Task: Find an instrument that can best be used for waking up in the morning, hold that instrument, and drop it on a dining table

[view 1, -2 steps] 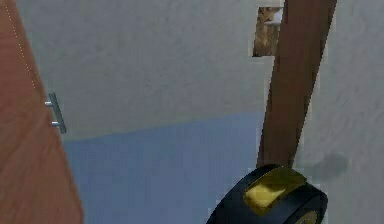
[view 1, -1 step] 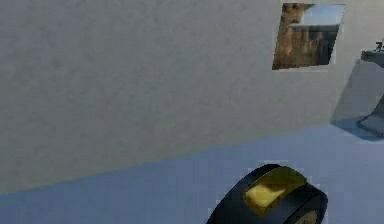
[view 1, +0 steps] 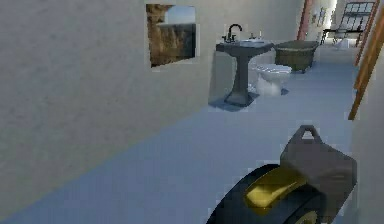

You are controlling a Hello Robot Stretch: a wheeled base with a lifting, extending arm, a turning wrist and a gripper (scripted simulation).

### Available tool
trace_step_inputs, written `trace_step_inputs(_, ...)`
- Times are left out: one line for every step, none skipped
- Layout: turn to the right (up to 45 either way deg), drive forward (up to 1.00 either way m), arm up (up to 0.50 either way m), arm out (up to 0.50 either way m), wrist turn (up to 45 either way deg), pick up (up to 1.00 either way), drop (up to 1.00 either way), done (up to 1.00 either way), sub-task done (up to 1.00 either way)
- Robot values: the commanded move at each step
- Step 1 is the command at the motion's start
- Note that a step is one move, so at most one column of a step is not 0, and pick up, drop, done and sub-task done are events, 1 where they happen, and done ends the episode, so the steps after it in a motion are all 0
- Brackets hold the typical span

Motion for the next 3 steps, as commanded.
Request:
trace_step_inputs(0.0,1.0,0.0,0.0,0.0,0.0,0.0,0.0,0.0)
trace_step_inputs(6.0,0.0,0.0,0.0,0.0,0.0,0.0,0.0,0.0)
trace_step_inputs(0.0,0.45,0.0,0.0,0.0,0.0,0.0,0.0,0.0)
